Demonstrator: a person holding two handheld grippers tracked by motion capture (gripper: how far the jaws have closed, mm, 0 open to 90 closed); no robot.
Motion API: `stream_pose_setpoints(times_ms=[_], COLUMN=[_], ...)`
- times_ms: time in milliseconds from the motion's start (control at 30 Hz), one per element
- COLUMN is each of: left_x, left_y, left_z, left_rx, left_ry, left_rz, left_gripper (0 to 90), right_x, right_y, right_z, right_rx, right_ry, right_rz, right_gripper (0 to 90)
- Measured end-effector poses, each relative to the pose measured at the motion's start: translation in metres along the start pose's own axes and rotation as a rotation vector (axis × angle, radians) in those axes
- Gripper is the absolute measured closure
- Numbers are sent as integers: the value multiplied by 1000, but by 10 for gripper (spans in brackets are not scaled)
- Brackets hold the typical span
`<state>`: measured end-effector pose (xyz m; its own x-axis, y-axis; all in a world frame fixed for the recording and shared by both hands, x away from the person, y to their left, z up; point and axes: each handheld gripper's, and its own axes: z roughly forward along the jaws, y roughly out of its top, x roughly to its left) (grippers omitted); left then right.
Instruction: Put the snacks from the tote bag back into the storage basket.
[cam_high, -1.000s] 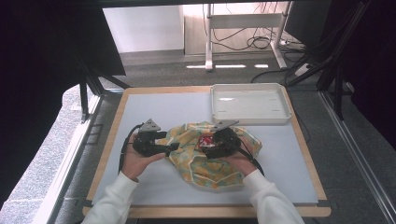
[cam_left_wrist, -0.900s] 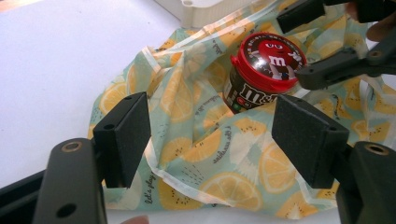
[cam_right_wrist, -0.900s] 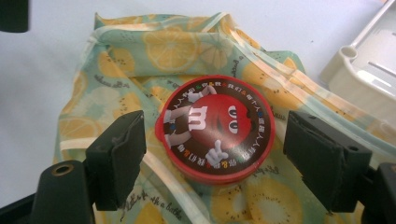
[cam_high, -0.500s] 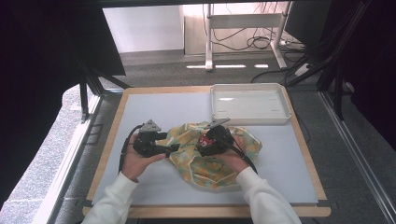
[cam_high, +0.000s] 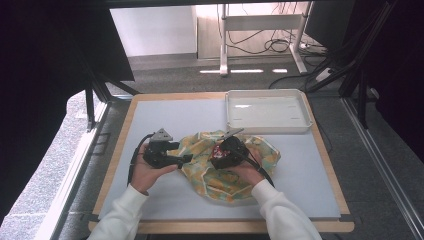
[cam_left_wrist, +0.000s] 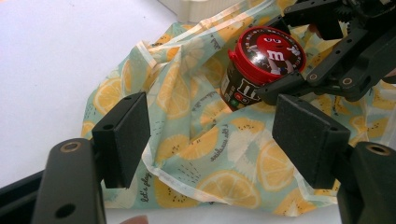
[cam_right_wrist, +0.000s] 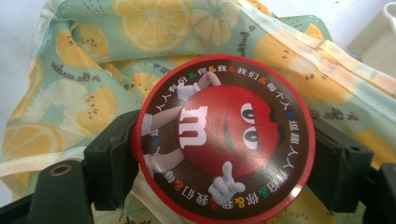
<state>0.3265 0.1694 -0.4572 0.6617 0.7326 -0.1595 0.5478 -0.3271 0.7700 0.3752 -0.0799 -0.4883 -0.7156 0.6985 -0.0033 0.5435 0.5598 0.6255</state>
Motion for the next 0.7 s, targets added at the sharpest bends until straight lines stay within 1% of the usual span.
stream_pose_setpoints(times_ms=[67,133,400,567,700], left_x=[0,0,2,2,2], left_y=[0,0,0,0,0], left_z=[0,0,0,0,1], left_rx=[0,1,1,5,4], left_ry=[0,1,3,4,6], left_rz=[0,1,-3,2,-1], left_gripper=[278,279,279,280,280], right_x=[1,1,-4,-3,-1], right_y=[0,0,0,1,3], right_z=[-1,-2,-9,-14,-20], right_rx=[0,-4,-14,-21,-39], right_ry=[-4,-19,3,10,17], right_rz=[-5,-9,19,14,8], right_gripper=[218,223,228,228,229])
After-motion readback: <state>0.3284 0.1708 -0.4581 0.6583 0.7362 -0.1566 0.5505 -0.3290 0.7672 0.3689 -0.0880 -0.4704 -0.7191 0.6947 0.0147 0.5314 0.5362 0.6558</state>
